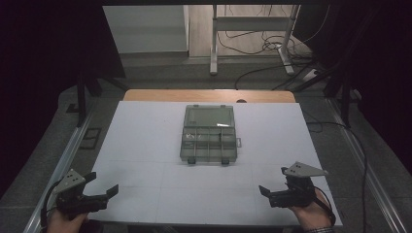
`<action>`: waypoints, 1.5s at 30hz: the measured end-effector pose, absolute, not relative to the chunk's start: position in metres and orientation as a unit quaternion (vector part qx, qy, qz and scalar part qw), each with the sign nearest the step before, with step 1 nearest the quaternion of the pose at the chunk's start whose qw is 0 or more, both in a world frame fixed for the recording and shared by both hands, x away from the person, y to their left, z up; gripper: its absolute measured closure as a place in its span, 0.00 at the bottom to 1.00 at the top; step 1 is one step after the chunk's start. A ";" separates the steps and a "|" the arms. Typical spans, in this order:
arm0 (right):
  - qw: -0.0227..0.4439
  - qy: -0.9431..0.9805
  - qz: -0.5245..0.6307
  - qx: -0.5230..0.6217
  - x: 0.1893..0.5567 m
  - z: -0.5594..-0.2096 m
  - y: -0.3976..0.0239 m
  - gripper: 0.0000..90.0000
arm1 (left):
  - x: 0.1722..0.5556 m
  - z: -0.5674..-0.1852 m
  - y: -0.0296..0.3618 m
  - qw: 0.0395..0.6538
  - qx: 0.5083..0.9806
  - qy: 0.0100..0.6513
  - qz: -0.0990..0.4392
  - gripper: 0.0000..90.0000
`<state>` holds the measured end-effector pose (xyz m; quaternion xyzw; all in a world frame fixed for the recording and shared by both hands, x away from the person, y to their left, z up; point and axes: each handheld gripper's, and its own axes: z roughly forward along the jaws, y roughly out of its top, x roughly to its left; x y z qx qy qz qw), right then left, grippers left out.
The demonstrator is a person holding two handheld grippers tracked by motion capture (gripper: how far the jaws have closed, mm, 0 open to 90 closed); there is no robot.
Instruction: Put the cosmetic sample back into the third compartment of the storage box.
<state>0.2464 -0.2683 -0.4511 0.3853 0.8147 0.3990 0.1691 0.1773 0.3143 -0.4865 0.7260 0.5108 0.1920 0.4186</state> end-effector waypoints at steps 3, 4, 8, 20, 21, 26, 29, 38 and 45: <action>0.172 0.811 0.399 0.393 0.243 -0.452 -0.273 0.00 | 0.177 -0.486 0.314 0.418 0.726 0.511 0.193 0.04; 0.172 0.811 0.399 0.393 0.243 -0.452 -0.273 0.00 | 0.177 -0.486 0.314 0.418 0.726 0.511 0.193 0.04; 0.174 0.806 0.399 0.401 0.238 -0.453 -0.278 0.00 | 0.177 -0.486 0.314 0.418 0.726 0.511 0.193 0.04; 0.185 0.795 0.390 0.426 0.226 -0.453 -0.290 0.00 | 0.177 -0.486 0.314 0.418 0.726 0.510 0.194 0.04; 0.186 0.795 0.390 0.427 0.225 -0.453 -0.291 0.00 | 0.177 -0.486 0.314 0.418 0.726 0.510 0.194 0.04; 0.189 0.792 0.387 0.432 0.221 -0.453 -0.295 0.00 | 0.177 -0.486 0.314 0.418 0.727 0.509 0.194 0.04; 0.190 0.793 0.383 0.435 0.219 -0.454 -0.297 0.00 | 0.177 -0.486 0.314 0.418 0.727 0.508 0.194 0.04; 0.193 0.793 0.369 0.444 0.215 -0.458 -0.302 0.00 | 0.177 -0.486 0.314 0.419 0.727 0.508 0.194 0.04; 0.194 0.793 0.367 0.446 0.216 -0.459 -0.303 0.00 | 0.178 -0.486 0.313 0.418 0.728 0.508 0.194 0.04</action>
